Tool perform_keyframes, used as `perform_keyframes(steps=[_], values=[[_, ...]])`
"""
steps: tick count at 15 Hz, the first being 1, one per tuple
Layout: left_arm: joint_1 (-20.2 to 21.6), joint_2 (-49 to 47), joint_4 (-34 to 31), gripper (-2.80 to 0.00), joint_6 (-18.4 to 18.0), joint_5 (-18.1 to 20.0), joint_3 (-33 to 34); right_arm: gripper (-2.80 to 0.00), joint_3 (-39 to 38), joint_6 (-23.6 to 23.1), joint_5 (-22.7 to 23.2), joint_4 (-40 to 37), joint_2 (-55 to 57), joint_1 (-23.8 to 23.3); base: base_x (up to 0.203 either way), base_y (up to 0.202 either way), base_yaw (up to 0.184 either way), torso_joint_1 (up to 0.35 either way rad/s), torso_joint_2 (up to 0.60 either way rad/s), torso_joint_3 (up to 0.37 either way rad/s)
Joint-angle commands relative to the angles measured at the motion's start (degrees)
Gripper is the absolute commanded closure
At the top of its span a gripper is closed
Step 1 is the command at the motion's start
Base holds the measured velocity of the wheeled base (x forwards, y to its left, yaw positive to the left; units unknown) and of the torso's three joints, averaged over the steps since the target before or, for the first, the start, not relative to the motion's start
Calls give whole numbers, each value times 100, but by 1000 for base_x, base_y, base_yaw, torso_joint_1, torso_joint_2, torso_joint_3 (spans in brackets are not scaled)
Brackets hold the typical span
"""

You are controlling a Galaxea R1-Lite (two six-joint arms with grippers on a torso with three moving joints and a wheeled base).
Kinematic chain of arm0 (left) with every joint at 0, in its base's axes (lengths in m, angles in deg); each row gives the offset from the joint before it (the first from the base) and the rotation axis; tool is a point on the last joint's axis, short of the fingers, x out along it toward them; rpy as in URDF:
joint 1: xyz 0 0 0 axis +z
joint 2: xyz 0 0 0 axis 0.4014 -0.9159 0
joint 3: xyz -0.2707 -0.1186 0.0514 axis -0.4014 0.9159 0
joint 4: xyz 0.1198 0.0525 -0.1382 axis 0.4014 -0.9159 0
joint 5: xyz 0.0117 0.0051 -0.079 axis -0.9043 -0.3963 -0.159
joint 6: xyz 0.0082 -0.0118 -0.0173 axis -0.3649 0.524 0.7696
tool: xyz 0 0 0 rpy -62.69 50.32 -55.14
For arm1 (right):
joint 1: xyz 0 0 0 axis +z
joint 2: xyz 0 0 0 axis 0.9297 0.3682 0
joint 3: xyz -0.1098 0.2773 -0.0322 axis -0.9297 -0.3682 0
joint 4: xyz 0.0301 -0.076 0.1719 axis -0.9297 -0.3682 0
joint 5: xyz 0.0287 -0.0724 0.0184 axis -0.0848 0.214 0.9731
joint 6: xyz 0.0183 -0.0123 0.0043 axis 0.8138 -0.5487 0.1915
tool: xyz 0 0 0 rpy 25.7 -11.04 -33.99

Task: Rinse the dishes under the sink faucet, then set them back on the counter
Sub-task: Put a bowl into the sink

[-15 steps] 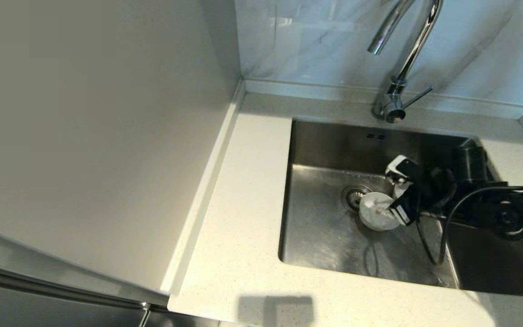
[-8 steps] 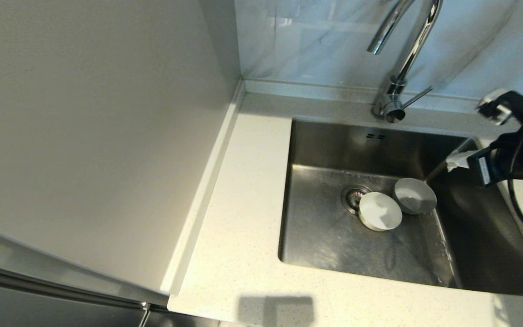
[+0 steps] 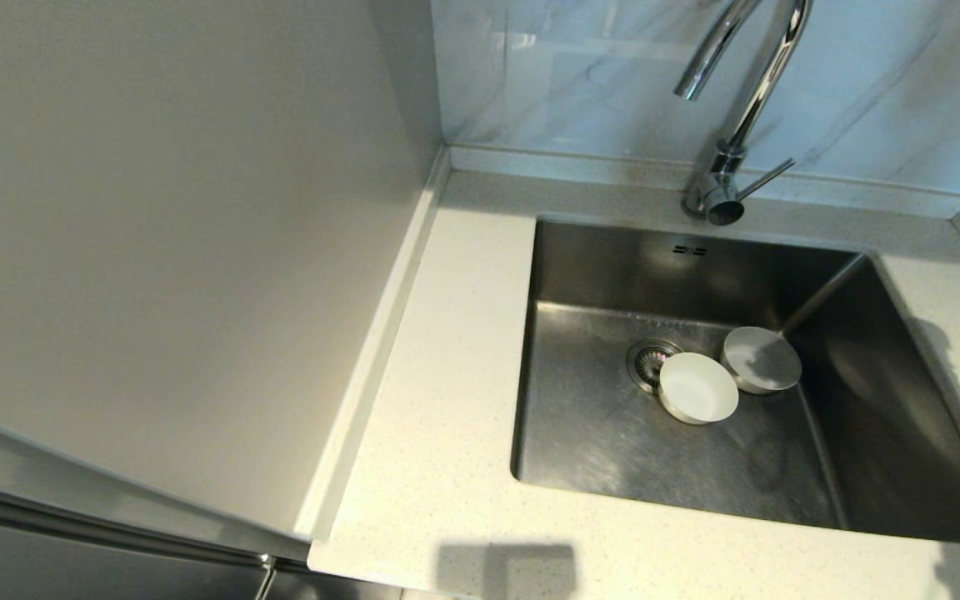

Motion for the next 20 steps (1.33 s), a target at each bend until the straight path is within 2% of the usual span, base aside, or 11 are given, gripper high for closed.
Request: perform_keyframes(steps=[1, 3, 6, 7, 9, 13, 17, 20], values=[[1, 18, 2, 0, 0, -4, 0, 0, 817, -32, -84, -698, 316, -460, 0, 0, 0, 0, 0, 0], [1, 18, 2, 0, 0, -4, 0, 0, 1205, 14, -629, -976, 635, -936, 0, 0, 0, 0, 0, 0], [1, 18, 2, 0, -8, -4, 0, 0, 1556, 243, -831, -1104, 1050, -1540, 0, 0, 0, 0, 0, 0], [1, 18, 2, 0, 0, -4, 0, -280, 1649, 251, -844, -1101, 1192, -1727, 0, 0, 0, 0, 0, 0], [1, 18, 2, 0, 0, -4, 0, -280, 1669, 242, -858, -1105, 1349, -2057, 0, 0, 0, 0, 0, 0], [1, 18, 2, 0, 0, -4, 0, -280, 943, 246, -869, -1205, 1309, -2374, 0, 0, 0, 0, 0, 0], [1, 18, 2, 0, 0, -4, 0, -280, 583, 238, -819, -2807, 882, -2392, 0, 0, 0, 0, 0, 0], [1, 18, 2, 0, 0, -4, 0, -280, 95, -168, -650, -3106, 623, -2368, 0, 0, 0, 0, 0, 0]])
